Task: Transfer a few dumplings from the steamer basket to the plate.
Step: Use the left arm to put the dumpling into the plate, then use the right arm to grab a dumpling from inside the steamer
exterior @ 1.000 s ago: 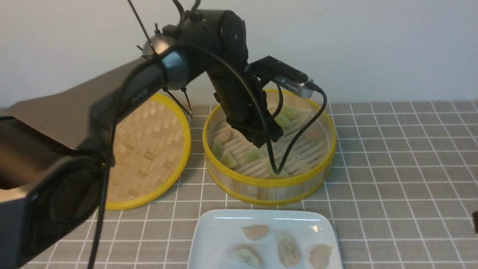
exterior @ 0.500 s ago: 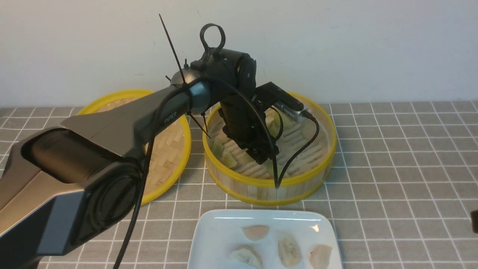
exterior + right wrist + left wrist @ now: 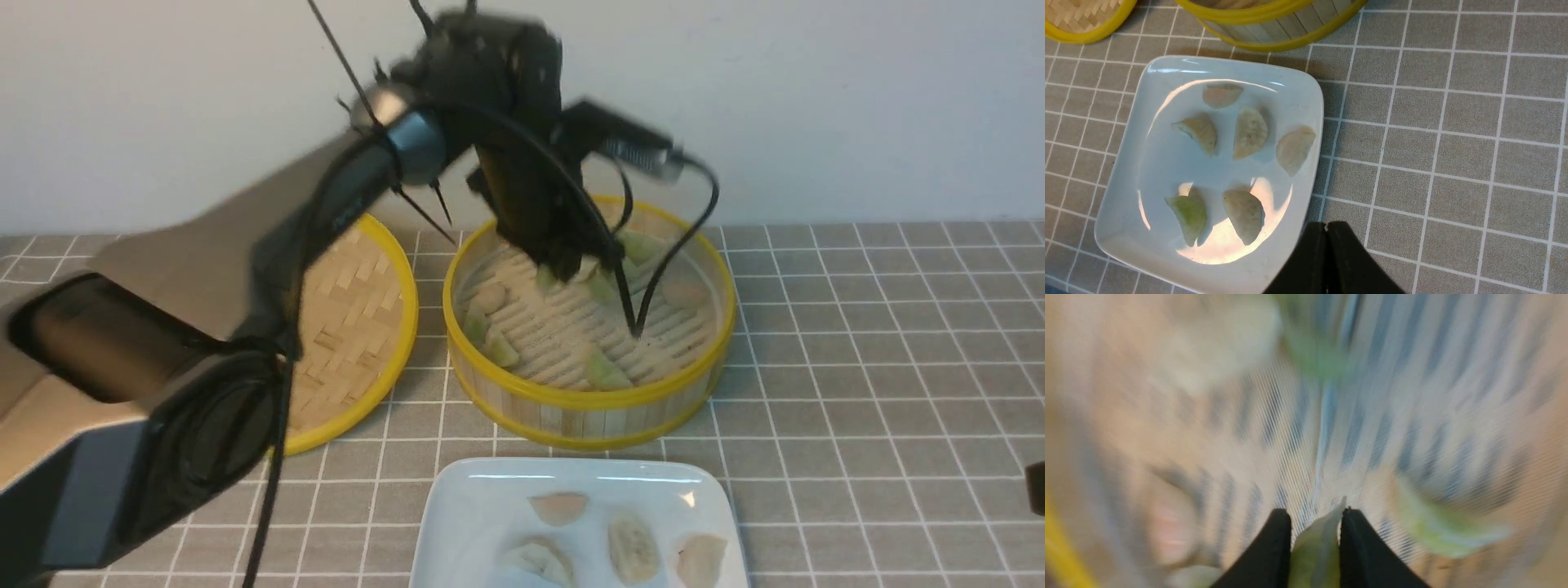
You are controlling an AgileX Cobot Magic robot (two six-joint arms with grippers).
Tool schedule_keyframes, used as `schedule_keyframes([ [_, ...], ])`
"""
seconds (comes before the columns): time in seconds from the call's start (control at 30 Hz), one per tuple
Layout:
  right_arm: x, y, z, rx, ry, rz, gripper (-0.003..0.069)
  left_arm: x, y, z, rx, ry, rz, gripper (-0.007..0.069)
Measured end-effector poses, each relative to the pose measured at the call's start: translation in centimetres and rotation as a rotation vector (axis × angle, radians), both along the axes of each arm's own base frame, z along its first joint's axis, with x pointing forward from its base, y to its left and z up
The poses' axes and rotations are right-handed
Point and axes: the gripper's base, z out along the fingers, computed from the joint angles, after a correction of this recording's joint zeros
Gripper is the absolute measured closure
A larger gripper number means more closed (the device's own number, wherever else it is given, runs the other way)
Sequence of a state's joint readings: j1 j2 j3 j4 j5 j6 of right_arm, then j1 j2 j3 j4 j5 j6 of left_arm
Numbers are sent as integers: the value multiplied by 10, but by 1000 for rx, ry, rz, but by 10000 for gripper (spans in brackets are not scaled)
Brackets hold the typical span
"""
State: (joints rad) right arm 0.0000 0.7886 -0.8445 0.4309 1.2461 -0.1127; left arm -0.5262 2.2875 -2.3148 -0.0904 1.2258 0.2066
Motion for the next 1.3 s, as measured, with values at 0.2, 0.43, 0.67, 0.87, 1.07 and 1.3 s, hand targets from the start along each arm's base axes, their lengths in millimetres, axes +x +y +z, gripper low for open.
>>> schedule_keyframes([
  [0.2,1,2,1,20,-16,4,672,-49,24,86,-121,-62,44,499],
  [0.43,2,3,3,32,-41,14,672,-142,60,55,-94,232,74,499],
  [0.67,3,4,4,32,-56,33,673,-199,47,-42,35,443,15,499],
  [0.87,4,4,5,38,-73,27,673,-198,29,-85,48,446,10,470],
  [1.07,8,4,14,30,-103,38,673,-196,24,-98,46,486,29,228],
  [1.3,48,6,39,30,-98,76,672,-189,22,-70,10,454,25,194],
])
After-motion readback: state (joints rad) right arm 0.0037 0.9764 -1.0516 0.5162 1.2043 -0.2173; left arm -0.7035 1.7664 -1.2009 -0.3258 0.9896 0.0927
